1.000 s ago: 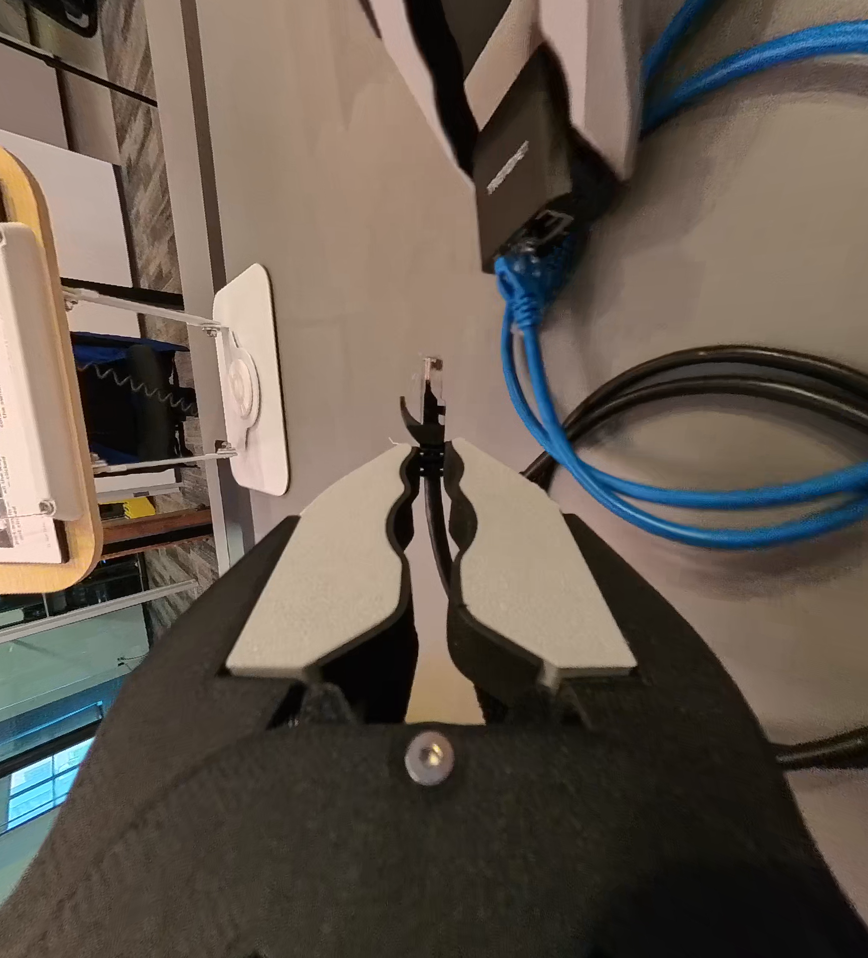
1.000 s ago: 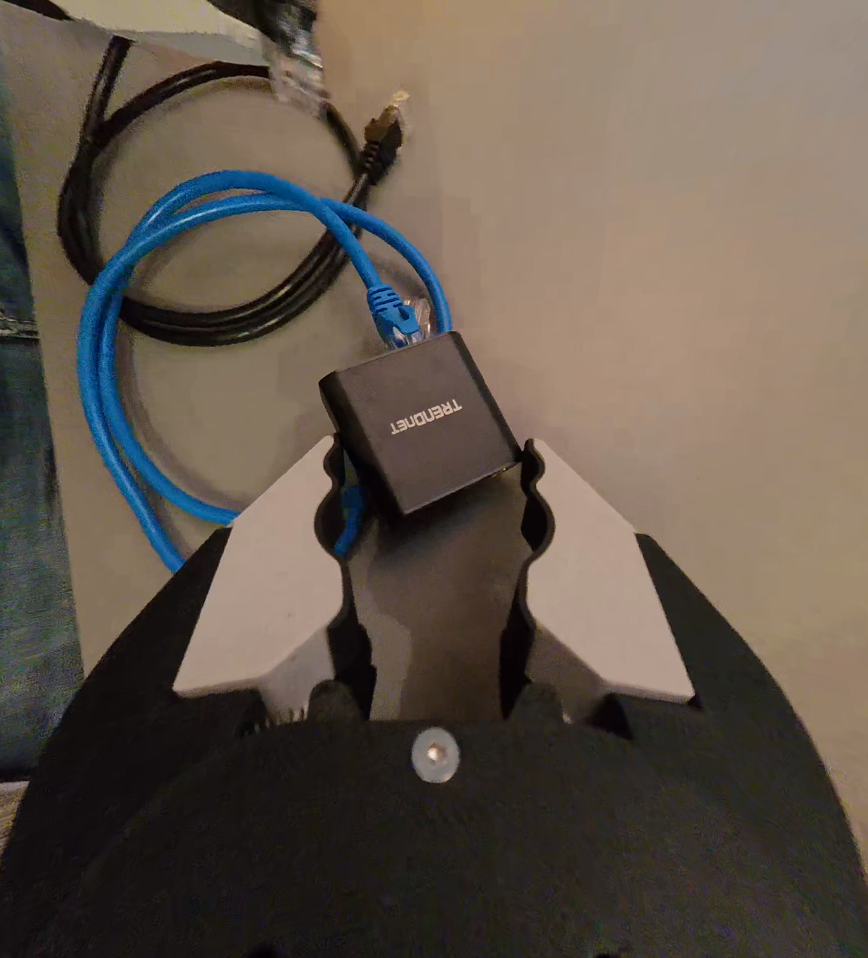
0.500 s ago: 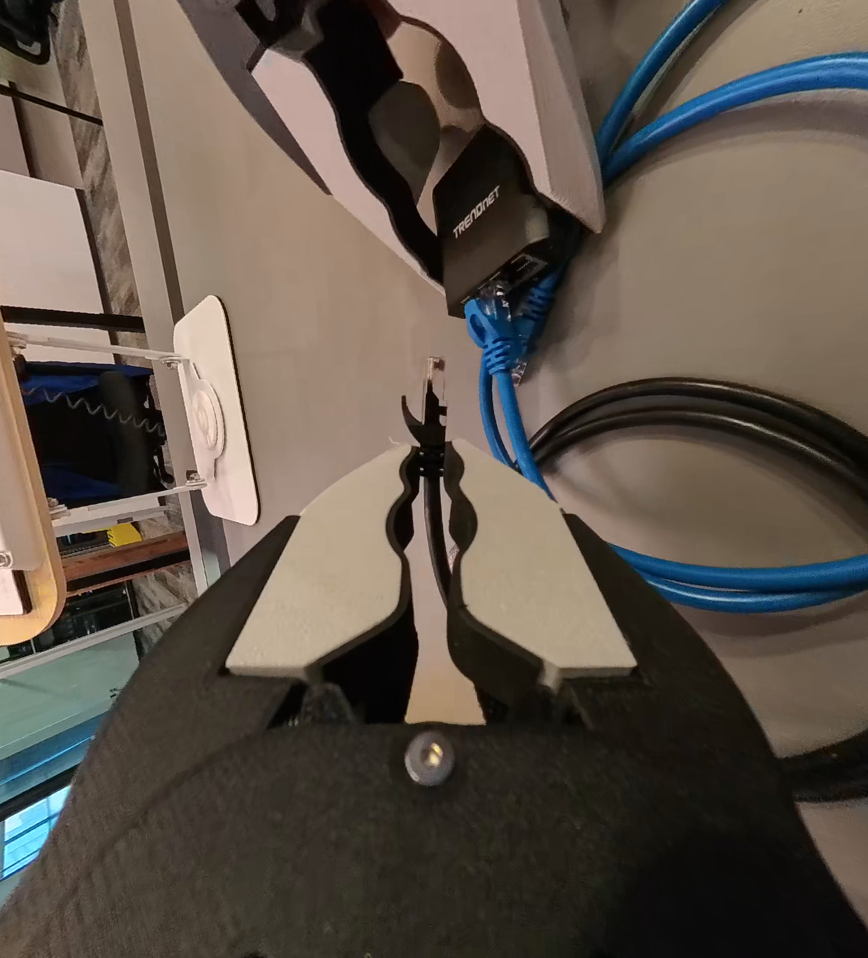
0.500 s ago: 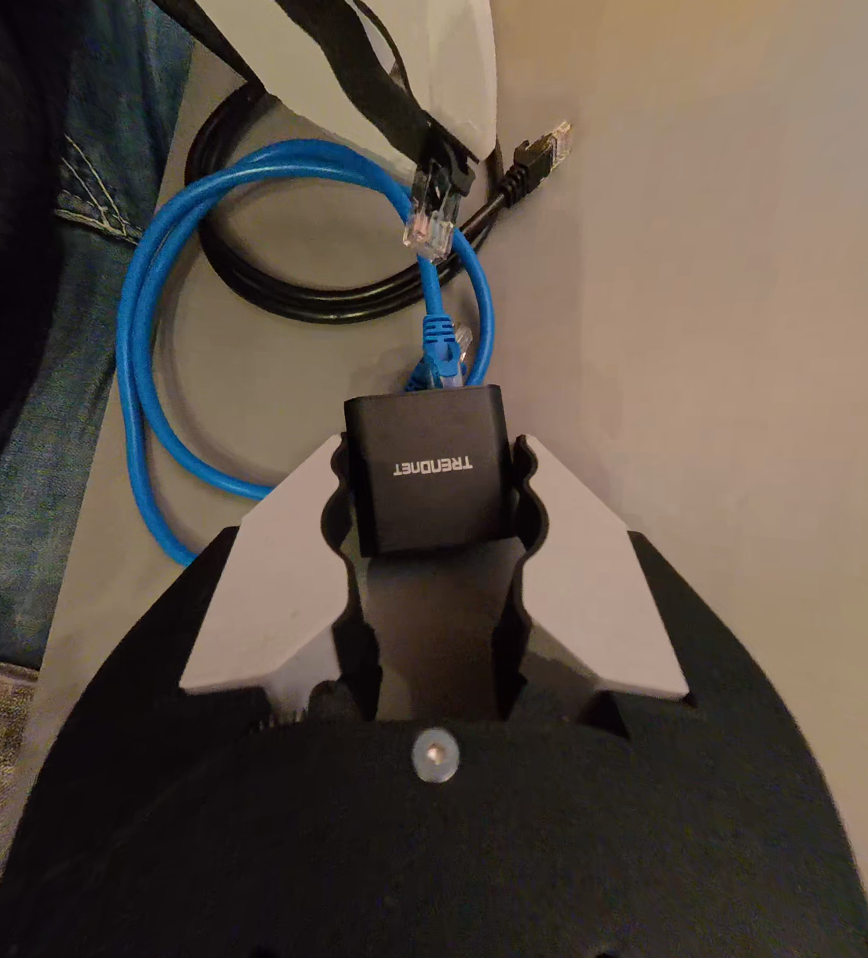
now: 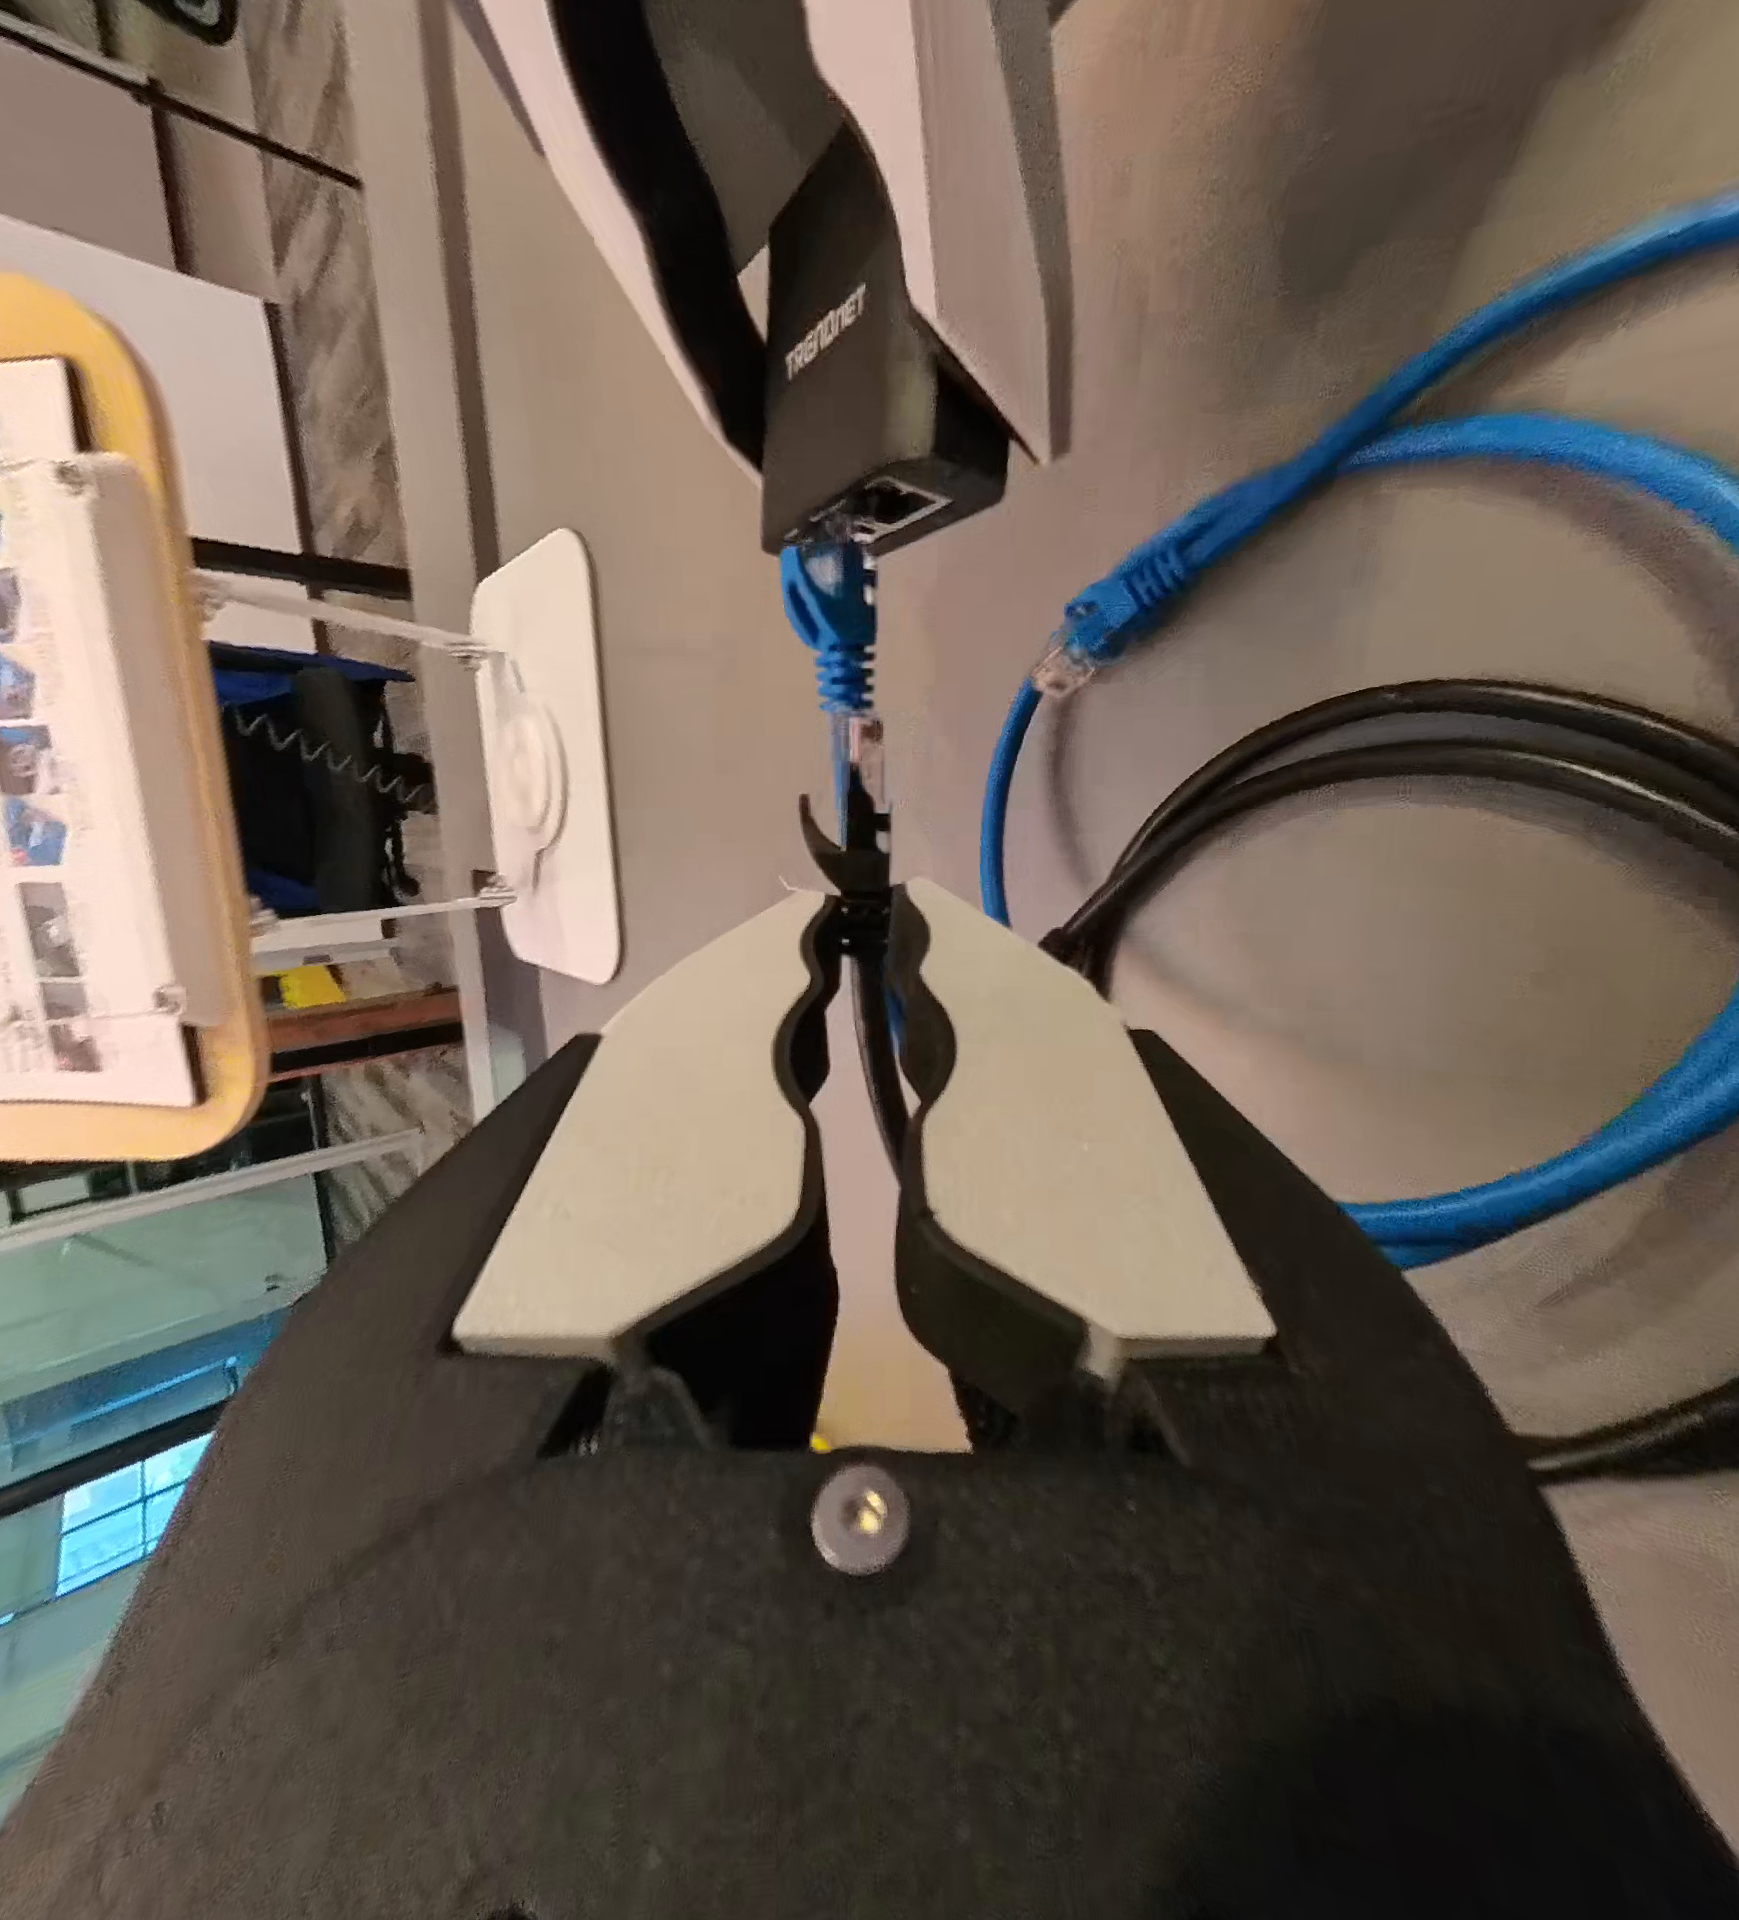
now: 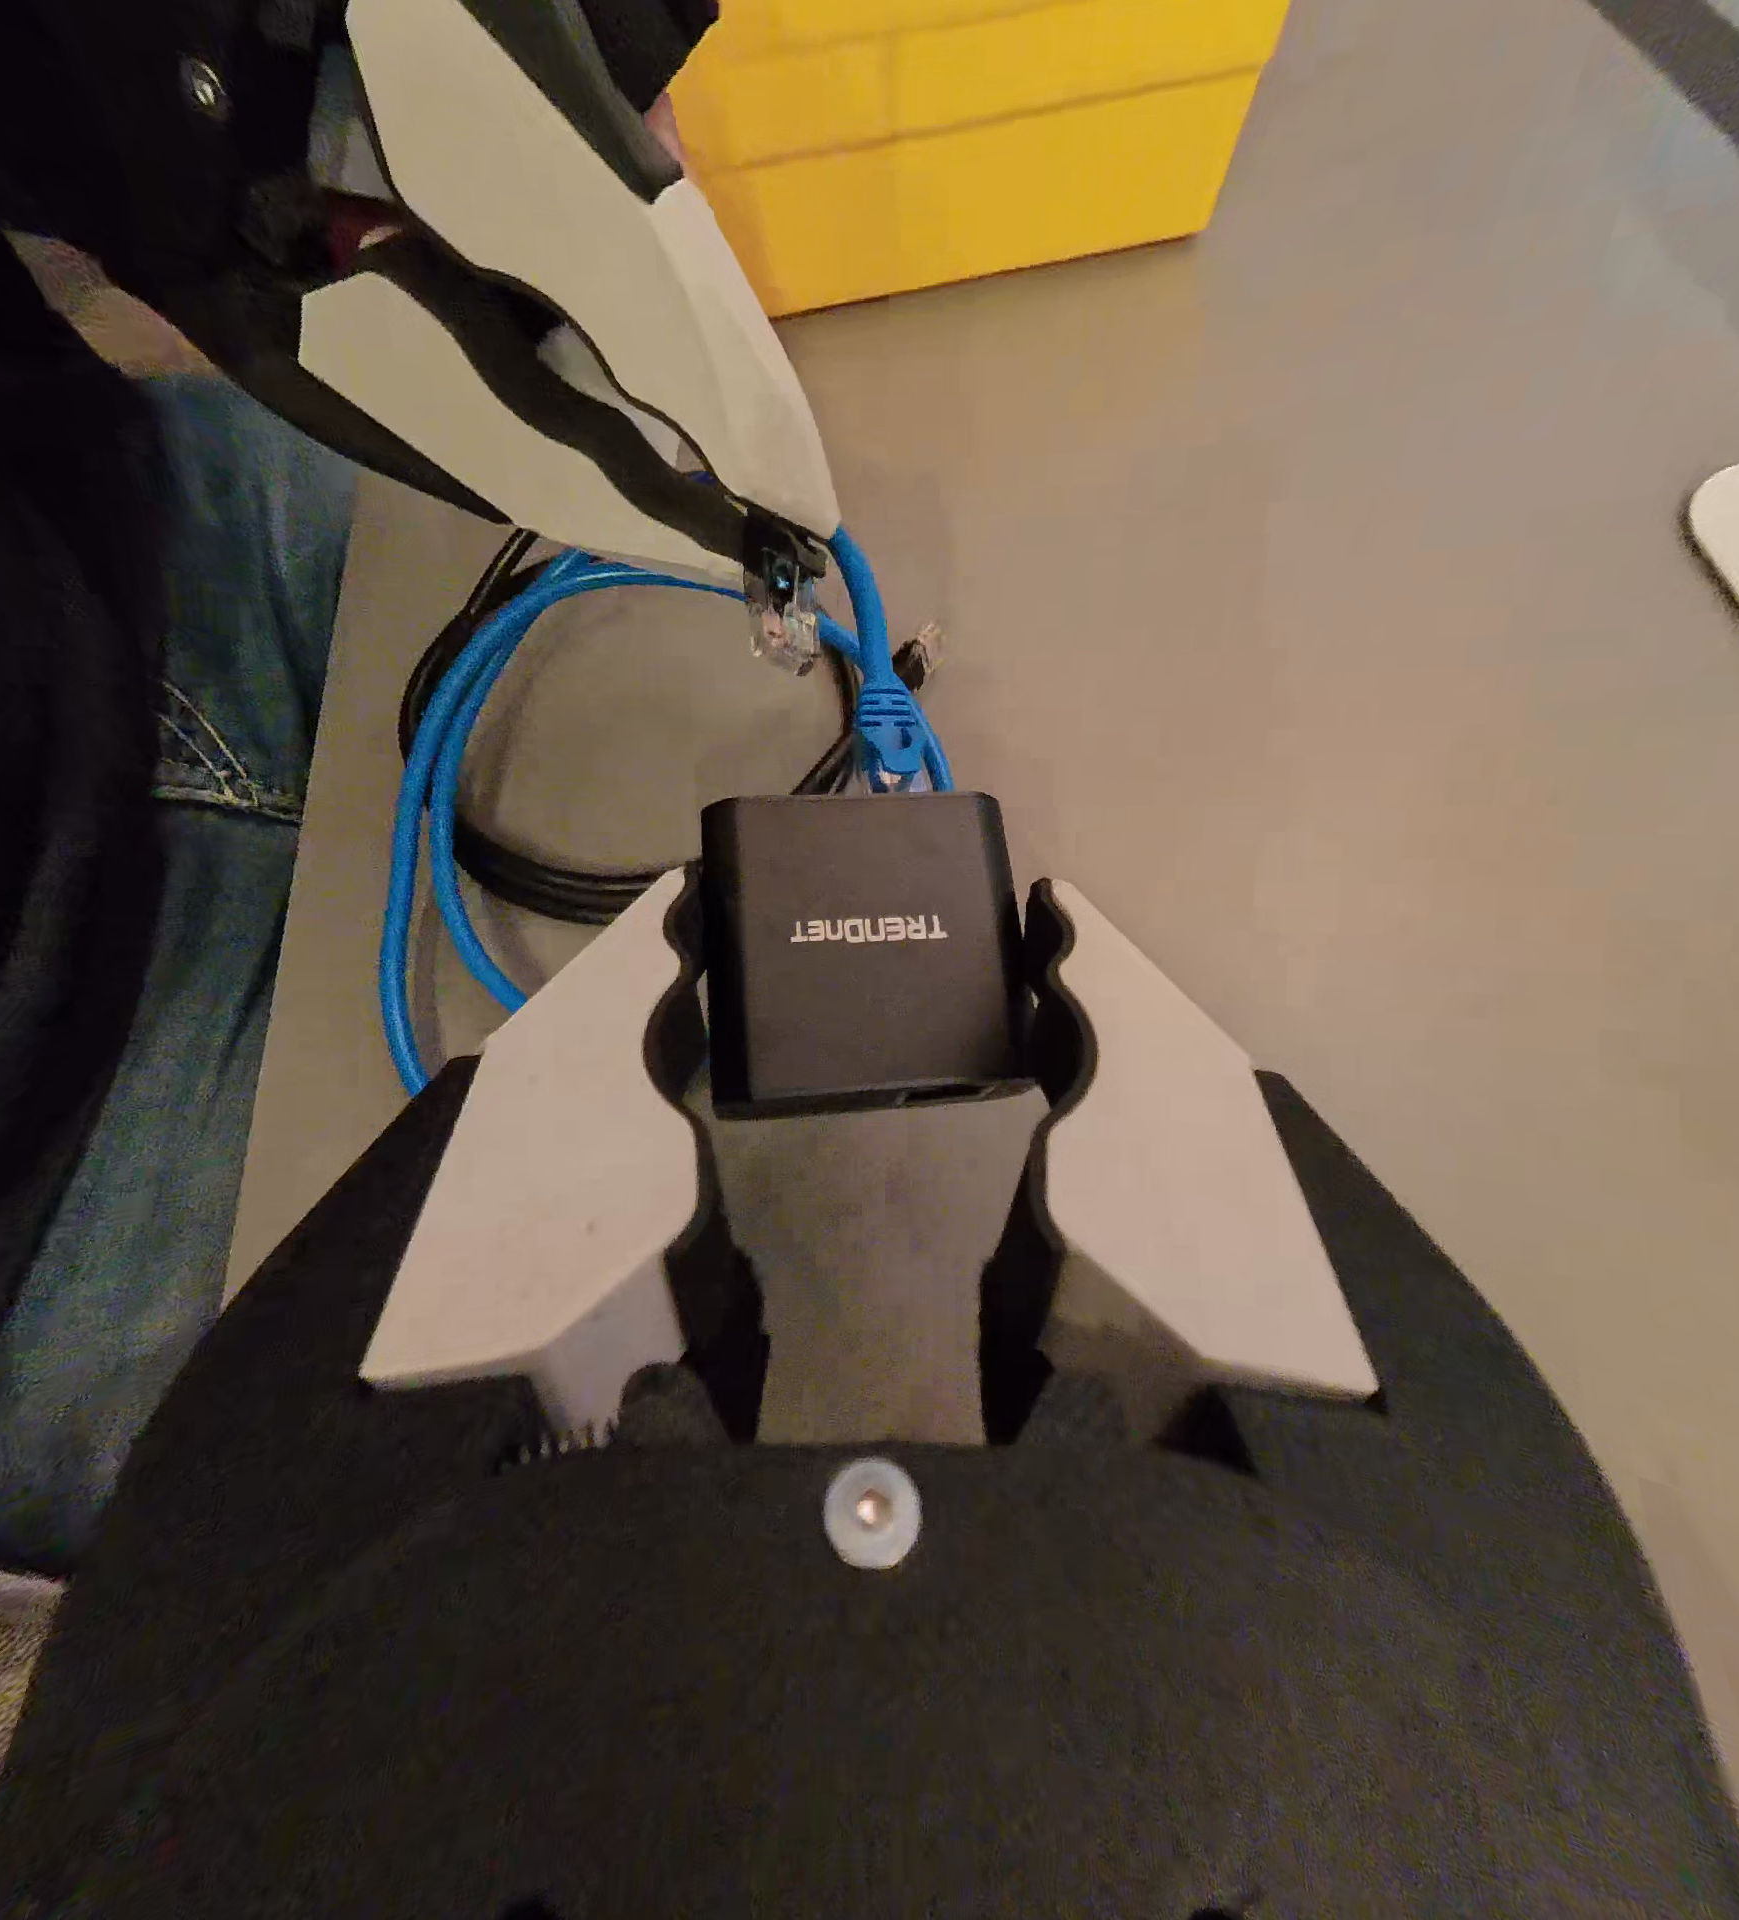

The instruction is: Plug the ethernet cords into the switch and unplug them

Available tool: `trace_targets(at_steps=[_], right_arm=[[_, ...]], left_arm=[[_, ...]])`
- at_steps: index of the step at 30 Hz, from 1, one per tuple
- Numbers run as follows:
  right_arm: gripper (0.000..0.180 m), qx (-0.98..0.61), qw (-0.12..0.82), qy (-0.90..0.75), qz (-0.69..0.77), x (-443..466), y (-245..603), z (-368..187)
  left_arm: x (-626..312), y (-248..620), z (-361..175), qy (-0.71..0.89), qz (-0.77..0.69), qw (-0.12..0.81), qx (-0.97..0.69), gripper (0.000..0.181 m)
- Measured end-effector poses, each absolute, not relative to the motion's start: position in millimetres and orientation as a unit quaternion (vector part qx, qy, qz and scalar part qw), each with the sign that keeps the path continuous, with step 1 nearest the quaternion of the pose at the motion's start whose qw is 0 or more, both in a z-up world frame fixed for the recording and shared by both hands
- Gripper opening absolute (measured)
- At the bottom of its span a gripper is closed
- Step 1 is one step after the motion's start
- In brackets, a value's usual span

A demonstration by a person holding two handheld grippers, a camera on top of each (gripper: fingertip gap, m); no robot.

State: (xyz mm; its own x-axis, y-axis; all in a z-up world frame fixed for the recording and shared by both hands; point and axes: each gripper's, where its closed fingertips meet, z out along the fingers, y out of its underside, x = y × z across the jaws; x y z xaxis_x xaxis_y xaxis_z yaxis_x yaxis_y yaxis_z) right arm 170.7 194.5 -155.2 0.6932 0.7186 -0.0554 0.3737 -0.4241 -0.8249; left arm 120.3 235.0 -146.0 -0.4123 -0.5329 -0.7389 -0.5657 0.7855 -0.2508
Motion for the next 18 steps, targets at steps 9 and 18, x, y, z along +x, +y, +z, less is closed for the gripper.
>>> trace_targets(at_steps=[9,18], right_arm=[[0.06,-0.799,0.484,-0.312,0.175,174.7,219.1,-104.5],[0.06,-0.784,0.498,-0.31,0.204,164.4,221.1,-97.0]], left_arm=[[131.3,247.0,-98.5,0.805,0.034,0.482,-0.345,0.008],[137.7,245.3,-100.8,0.804,0.073,0.498,-0.318,0.008]])
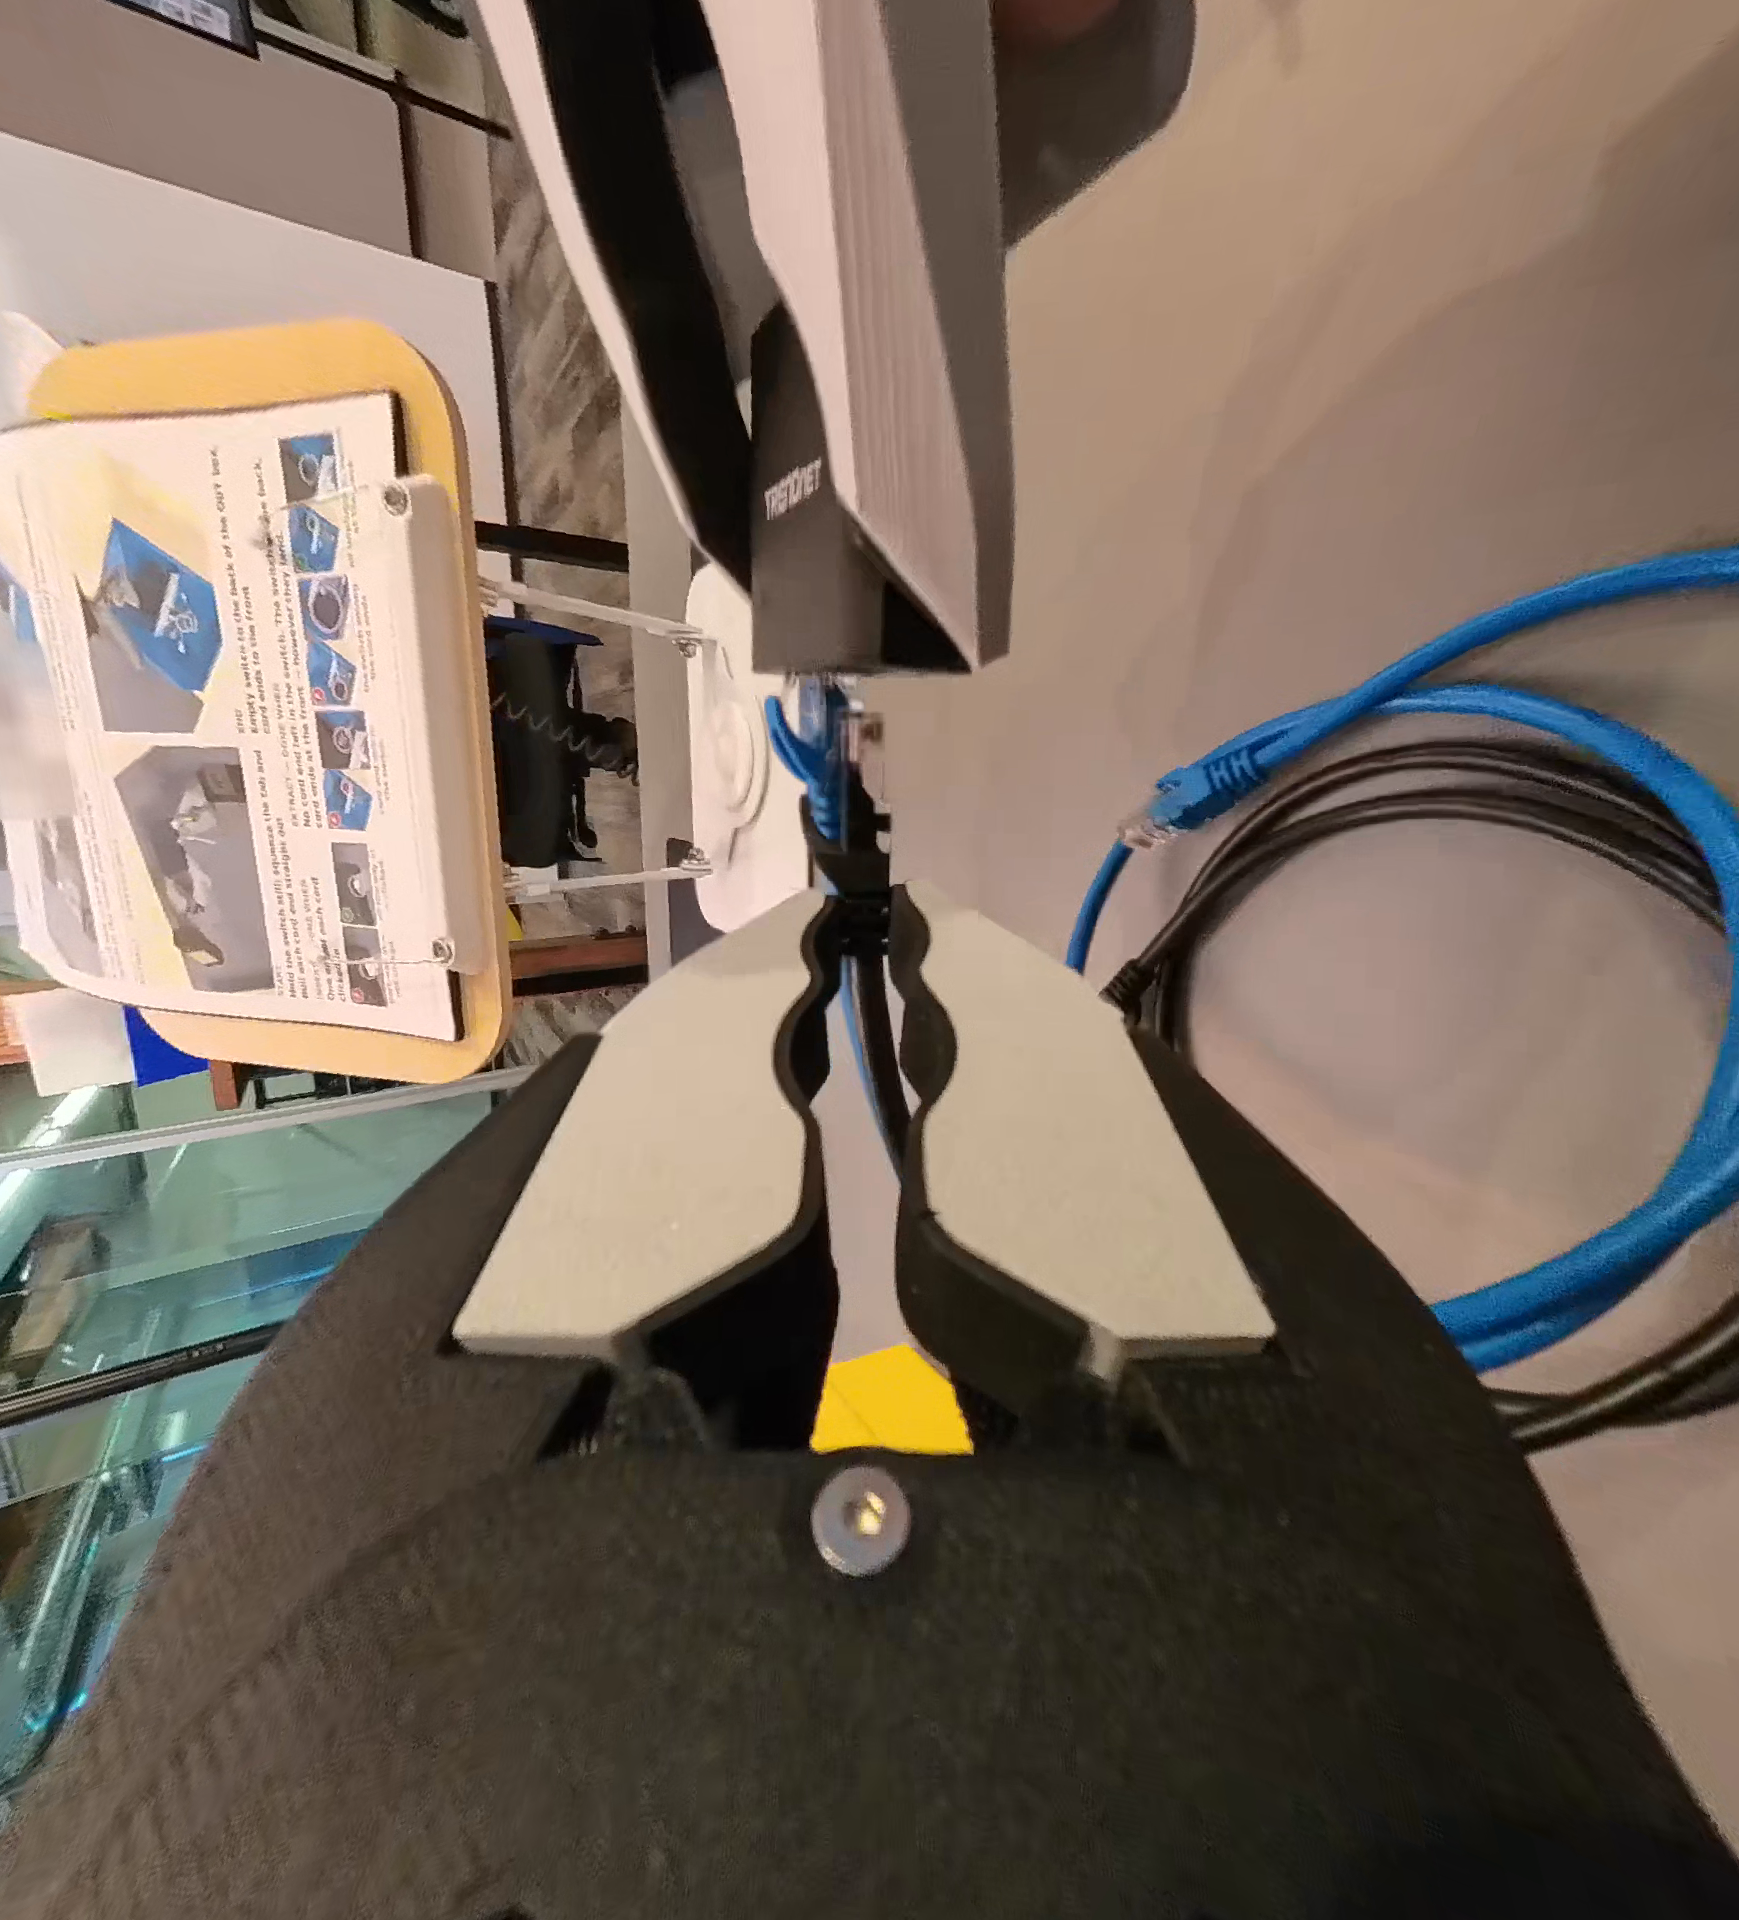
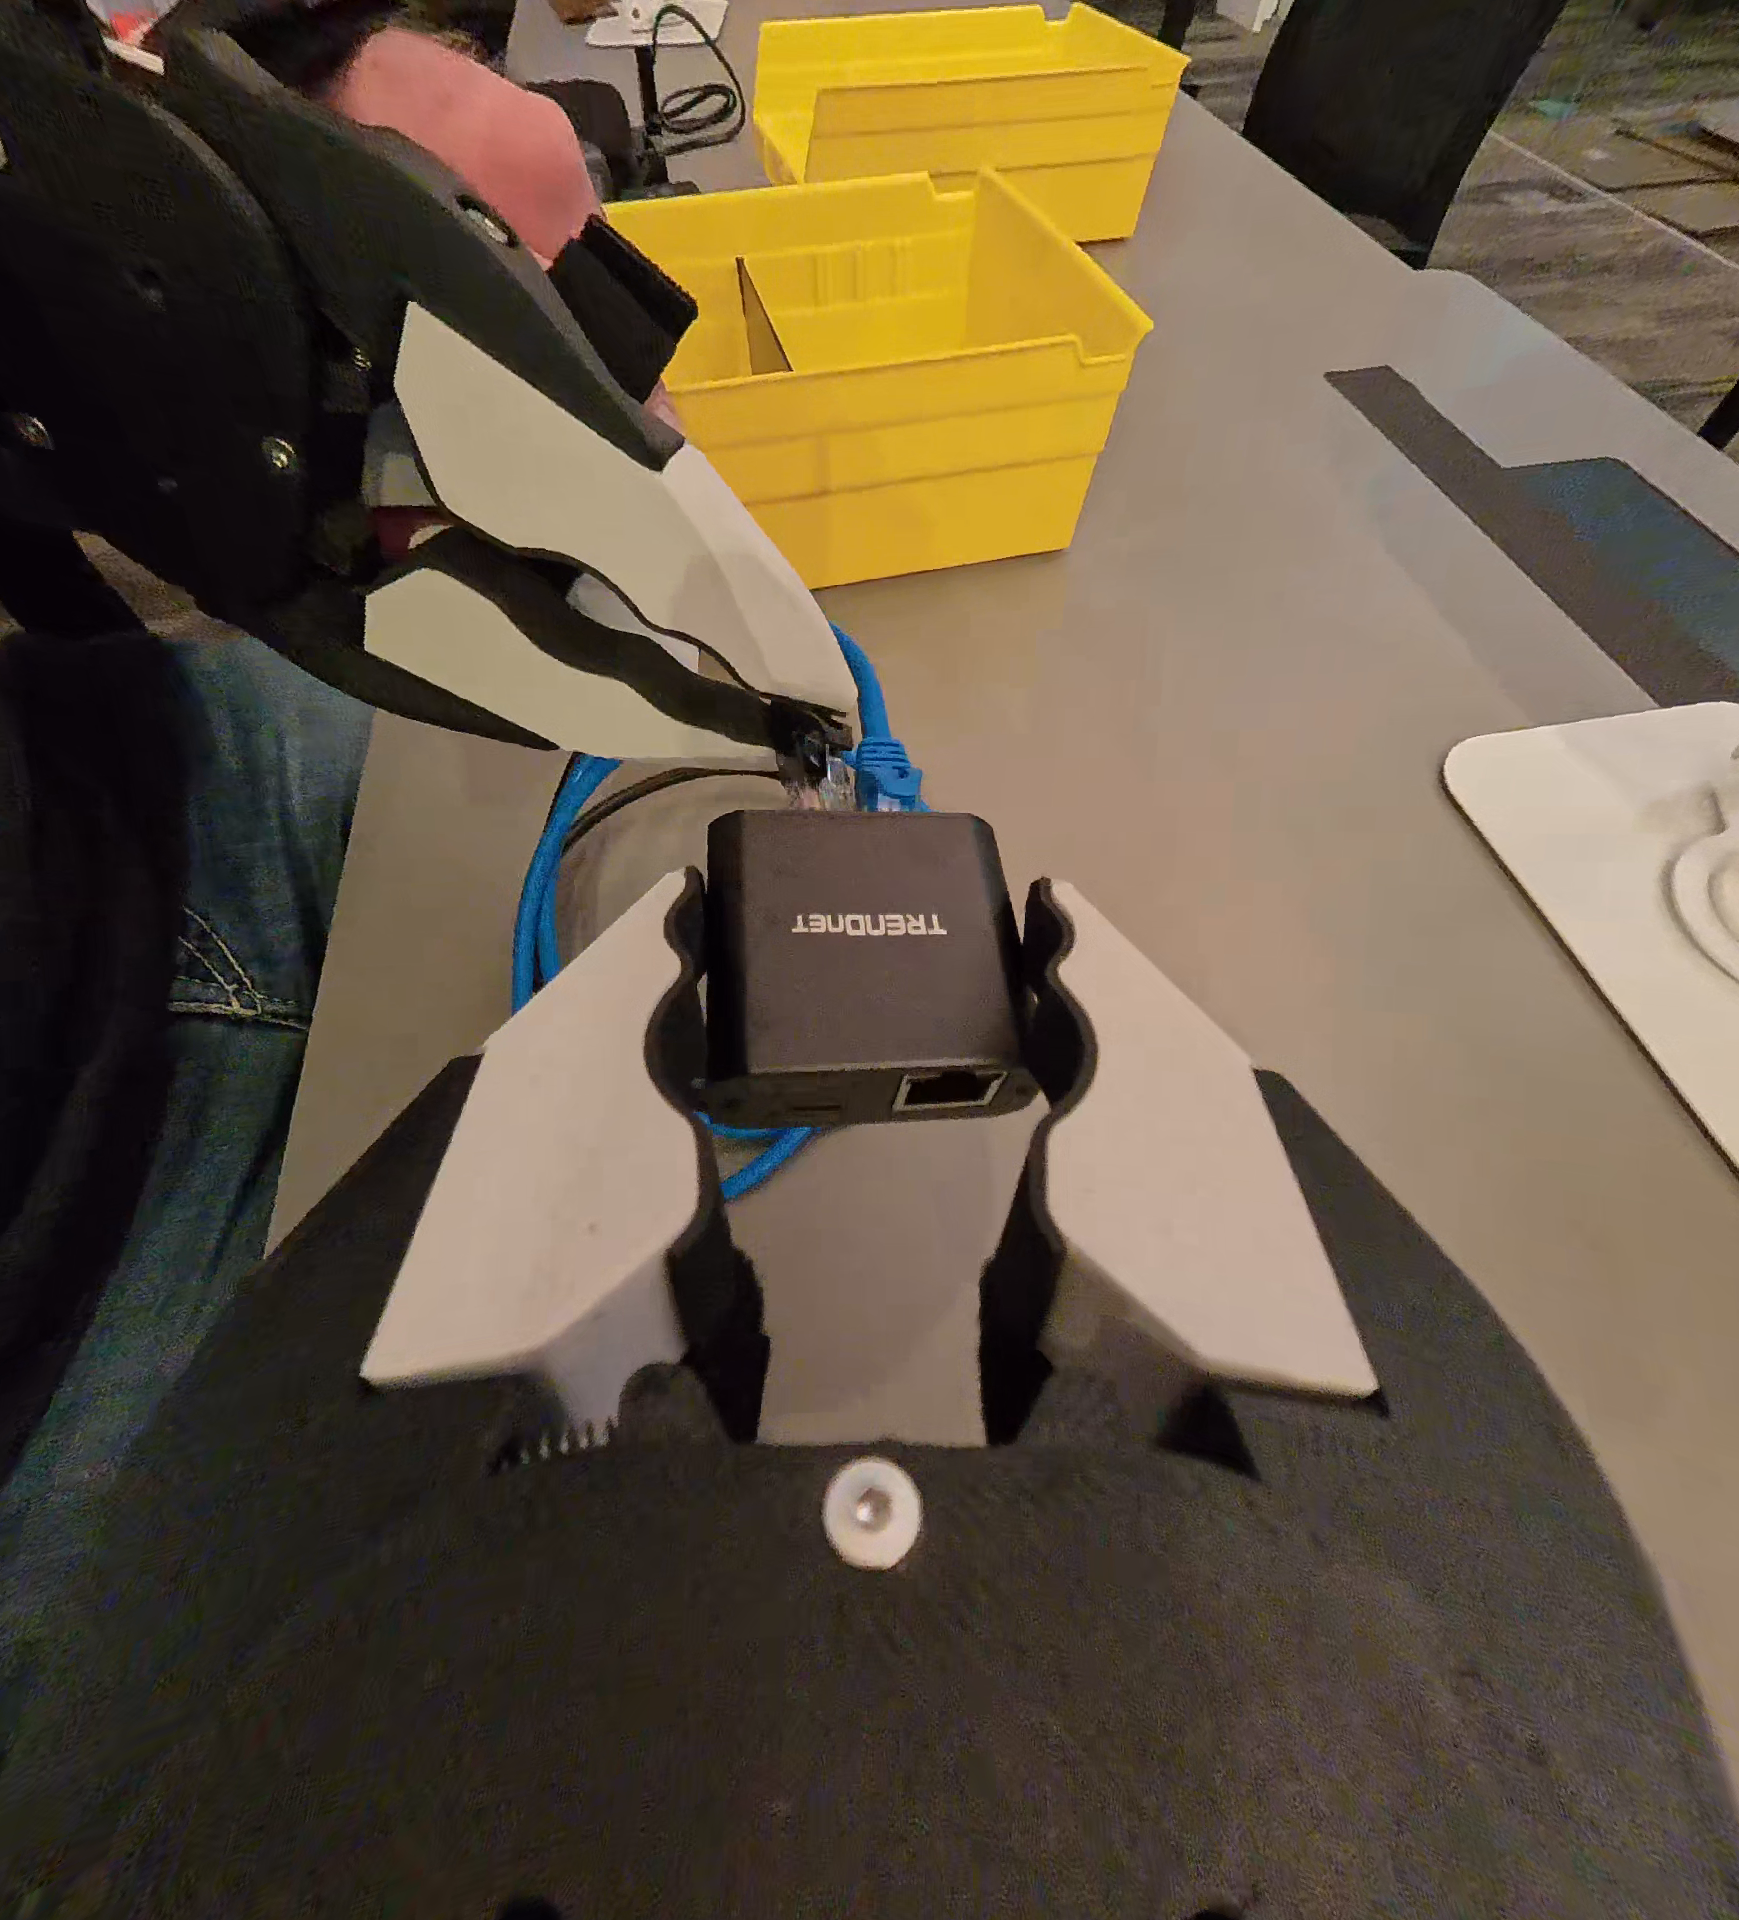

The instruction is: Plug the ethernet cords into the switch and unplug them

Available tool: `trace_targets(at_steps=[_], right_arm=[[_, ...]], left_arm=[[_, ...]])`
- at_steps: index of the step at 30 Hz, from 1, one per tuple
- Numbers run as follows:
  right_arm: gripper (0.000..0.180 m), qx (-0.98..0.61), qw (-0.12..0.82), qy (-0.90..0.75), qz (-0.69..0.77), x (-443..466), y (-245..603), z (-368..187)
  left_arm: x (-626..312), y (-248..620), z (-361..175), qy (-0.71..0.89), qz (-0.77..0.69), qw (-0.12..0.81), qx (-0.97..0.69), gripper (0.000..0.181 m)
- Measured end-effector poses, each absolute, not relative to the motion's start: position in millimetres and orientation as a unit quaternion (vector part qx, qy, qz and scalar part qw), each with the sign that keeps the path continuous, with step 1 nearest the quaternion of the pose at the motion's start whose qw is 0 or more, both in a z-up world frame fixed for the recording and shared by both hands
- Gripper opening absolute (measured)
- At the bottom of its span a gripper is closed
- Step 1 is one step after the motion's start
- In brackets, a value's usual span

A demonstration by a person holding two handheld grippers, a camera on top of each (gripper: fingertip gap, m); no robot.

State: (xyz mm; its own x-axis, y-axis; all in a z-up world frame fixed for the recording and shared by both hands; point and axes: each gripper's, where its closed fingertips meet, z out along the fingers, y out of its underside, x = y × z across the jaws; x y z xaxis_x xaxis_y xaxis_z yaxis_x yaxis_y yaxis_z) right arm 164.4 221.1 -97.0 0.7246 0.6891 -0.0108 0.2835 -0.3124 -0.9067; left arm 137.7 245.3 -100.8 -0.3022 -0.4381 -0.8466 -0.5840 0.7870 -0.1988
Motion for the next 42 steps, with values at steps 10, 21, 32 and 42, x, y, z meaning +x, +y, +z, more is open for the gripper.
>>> trace_targets(at_steps=[10,21,32,42], right_arm=[[0.058,-0.752,0.532,-0.286,0.263,162.6,221.8,-79.6],[0.057,-0.724,0.549,-0.267,0.323,165.6,217.2,-75.7],[0.057,-0.694,0.566,-0.241,0.375,164.4,214.2,-73.6],[0.057,-0.694,0.562,-0.246,0.377,161.1,213.9,-75.6]], left_arm=[[140.4,237.5,-87.5,0.787,0.063,0.531,-0.309,0.008],[143.4,231.5,-84.4,0.773,0.031,0.554,-0.308,0.008],[144.4,225.6,-83.1,0.773,0.025,0.561,-0.295,0.008],[144.4,225.9,-86.7,0.773,0.026,0.556,-0.305,0.008]])
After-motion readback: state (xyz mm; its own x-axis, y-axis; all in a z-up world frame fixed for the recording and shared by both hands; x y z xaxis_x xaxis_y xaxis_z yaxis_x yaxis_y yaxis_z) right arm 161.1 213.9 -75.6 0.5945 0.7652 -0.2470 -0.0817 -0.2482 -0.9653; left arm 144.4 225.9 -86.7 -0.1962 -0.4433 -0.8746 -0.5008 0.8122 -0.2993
